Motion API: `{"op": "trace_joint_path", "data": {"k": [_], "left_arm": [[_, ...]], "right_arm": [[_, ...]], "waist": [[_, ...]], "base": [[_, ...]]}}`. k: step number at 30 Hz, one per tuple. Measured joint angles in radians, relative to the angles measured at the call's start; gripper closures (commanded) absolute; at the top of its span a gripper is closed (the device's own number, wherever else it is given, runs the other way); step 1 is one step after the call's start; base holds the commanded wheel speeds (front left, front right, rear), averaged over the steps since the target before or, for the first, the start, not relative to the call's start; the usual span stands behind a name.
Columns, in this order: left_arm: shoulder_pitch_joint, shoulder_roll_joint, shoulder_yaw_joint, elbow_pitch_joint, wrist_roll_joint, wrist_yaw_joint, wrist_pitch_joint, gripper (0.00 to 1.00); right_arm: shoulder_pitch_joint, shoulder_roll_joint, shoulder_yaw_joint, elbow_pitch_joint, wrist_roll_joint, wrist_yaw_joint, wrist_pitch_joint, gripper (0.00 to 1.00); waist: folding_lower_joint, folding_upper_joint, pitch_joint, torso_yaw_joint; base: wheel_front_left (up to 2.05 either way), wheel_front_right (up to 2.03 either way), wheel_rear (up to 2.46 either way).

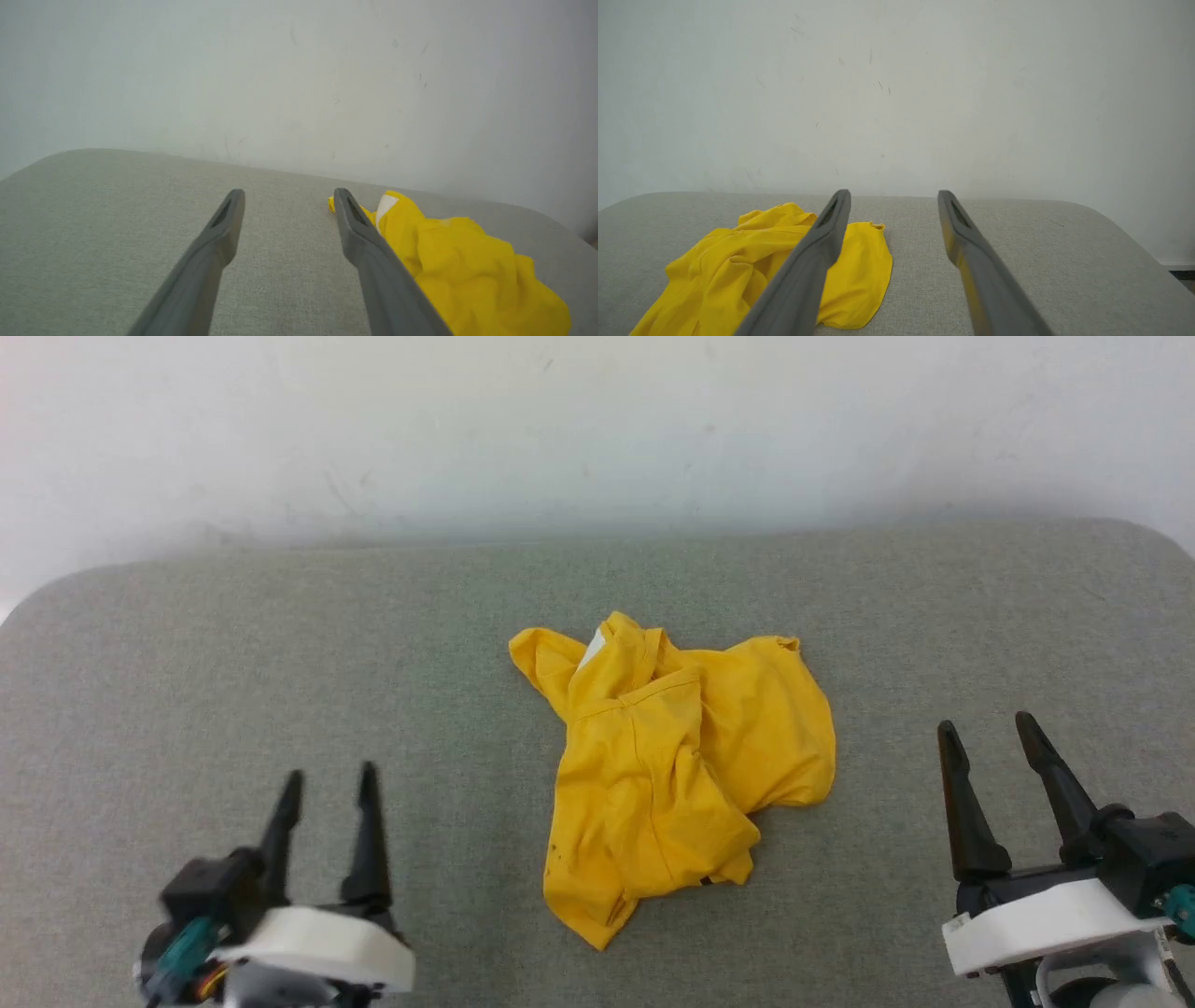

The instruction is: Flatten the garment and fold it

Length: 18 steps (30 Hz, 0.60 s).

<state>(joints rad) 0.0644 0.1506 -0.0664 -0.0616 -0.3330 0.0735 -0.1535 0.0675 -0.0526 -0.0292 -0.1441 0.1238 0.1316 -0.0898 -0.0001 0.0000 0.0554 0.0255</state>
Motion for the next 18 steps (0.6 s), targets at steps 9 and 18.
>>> {"op": "trace_joint_path", "data": {"k": [9, 18], "left_arm": [[-0.136, -0.004, -0.212, 0.108, -0.03, -0.109, 0.392, 0.0], [-0.169, -0.007, -0.289, 0.281, -0.023, -0.106, 0.58, 0.0]], "right_arm": [[-0.008, 0.0, 0.01, 0.003, 0.0, 0.0, 0.001, 0.0], [-0.024, 0.0, 0.014, 0.021, 0.004, 0.0, -0.002, 0.0]], "waist": [[0.0002, 0.0, 0.038, 0.009], [0.0, 0.0, 0.064, -0.028]], "base": [[0.0, 0.0, 0.0], [0.0, 0.0, 0.0]]}}
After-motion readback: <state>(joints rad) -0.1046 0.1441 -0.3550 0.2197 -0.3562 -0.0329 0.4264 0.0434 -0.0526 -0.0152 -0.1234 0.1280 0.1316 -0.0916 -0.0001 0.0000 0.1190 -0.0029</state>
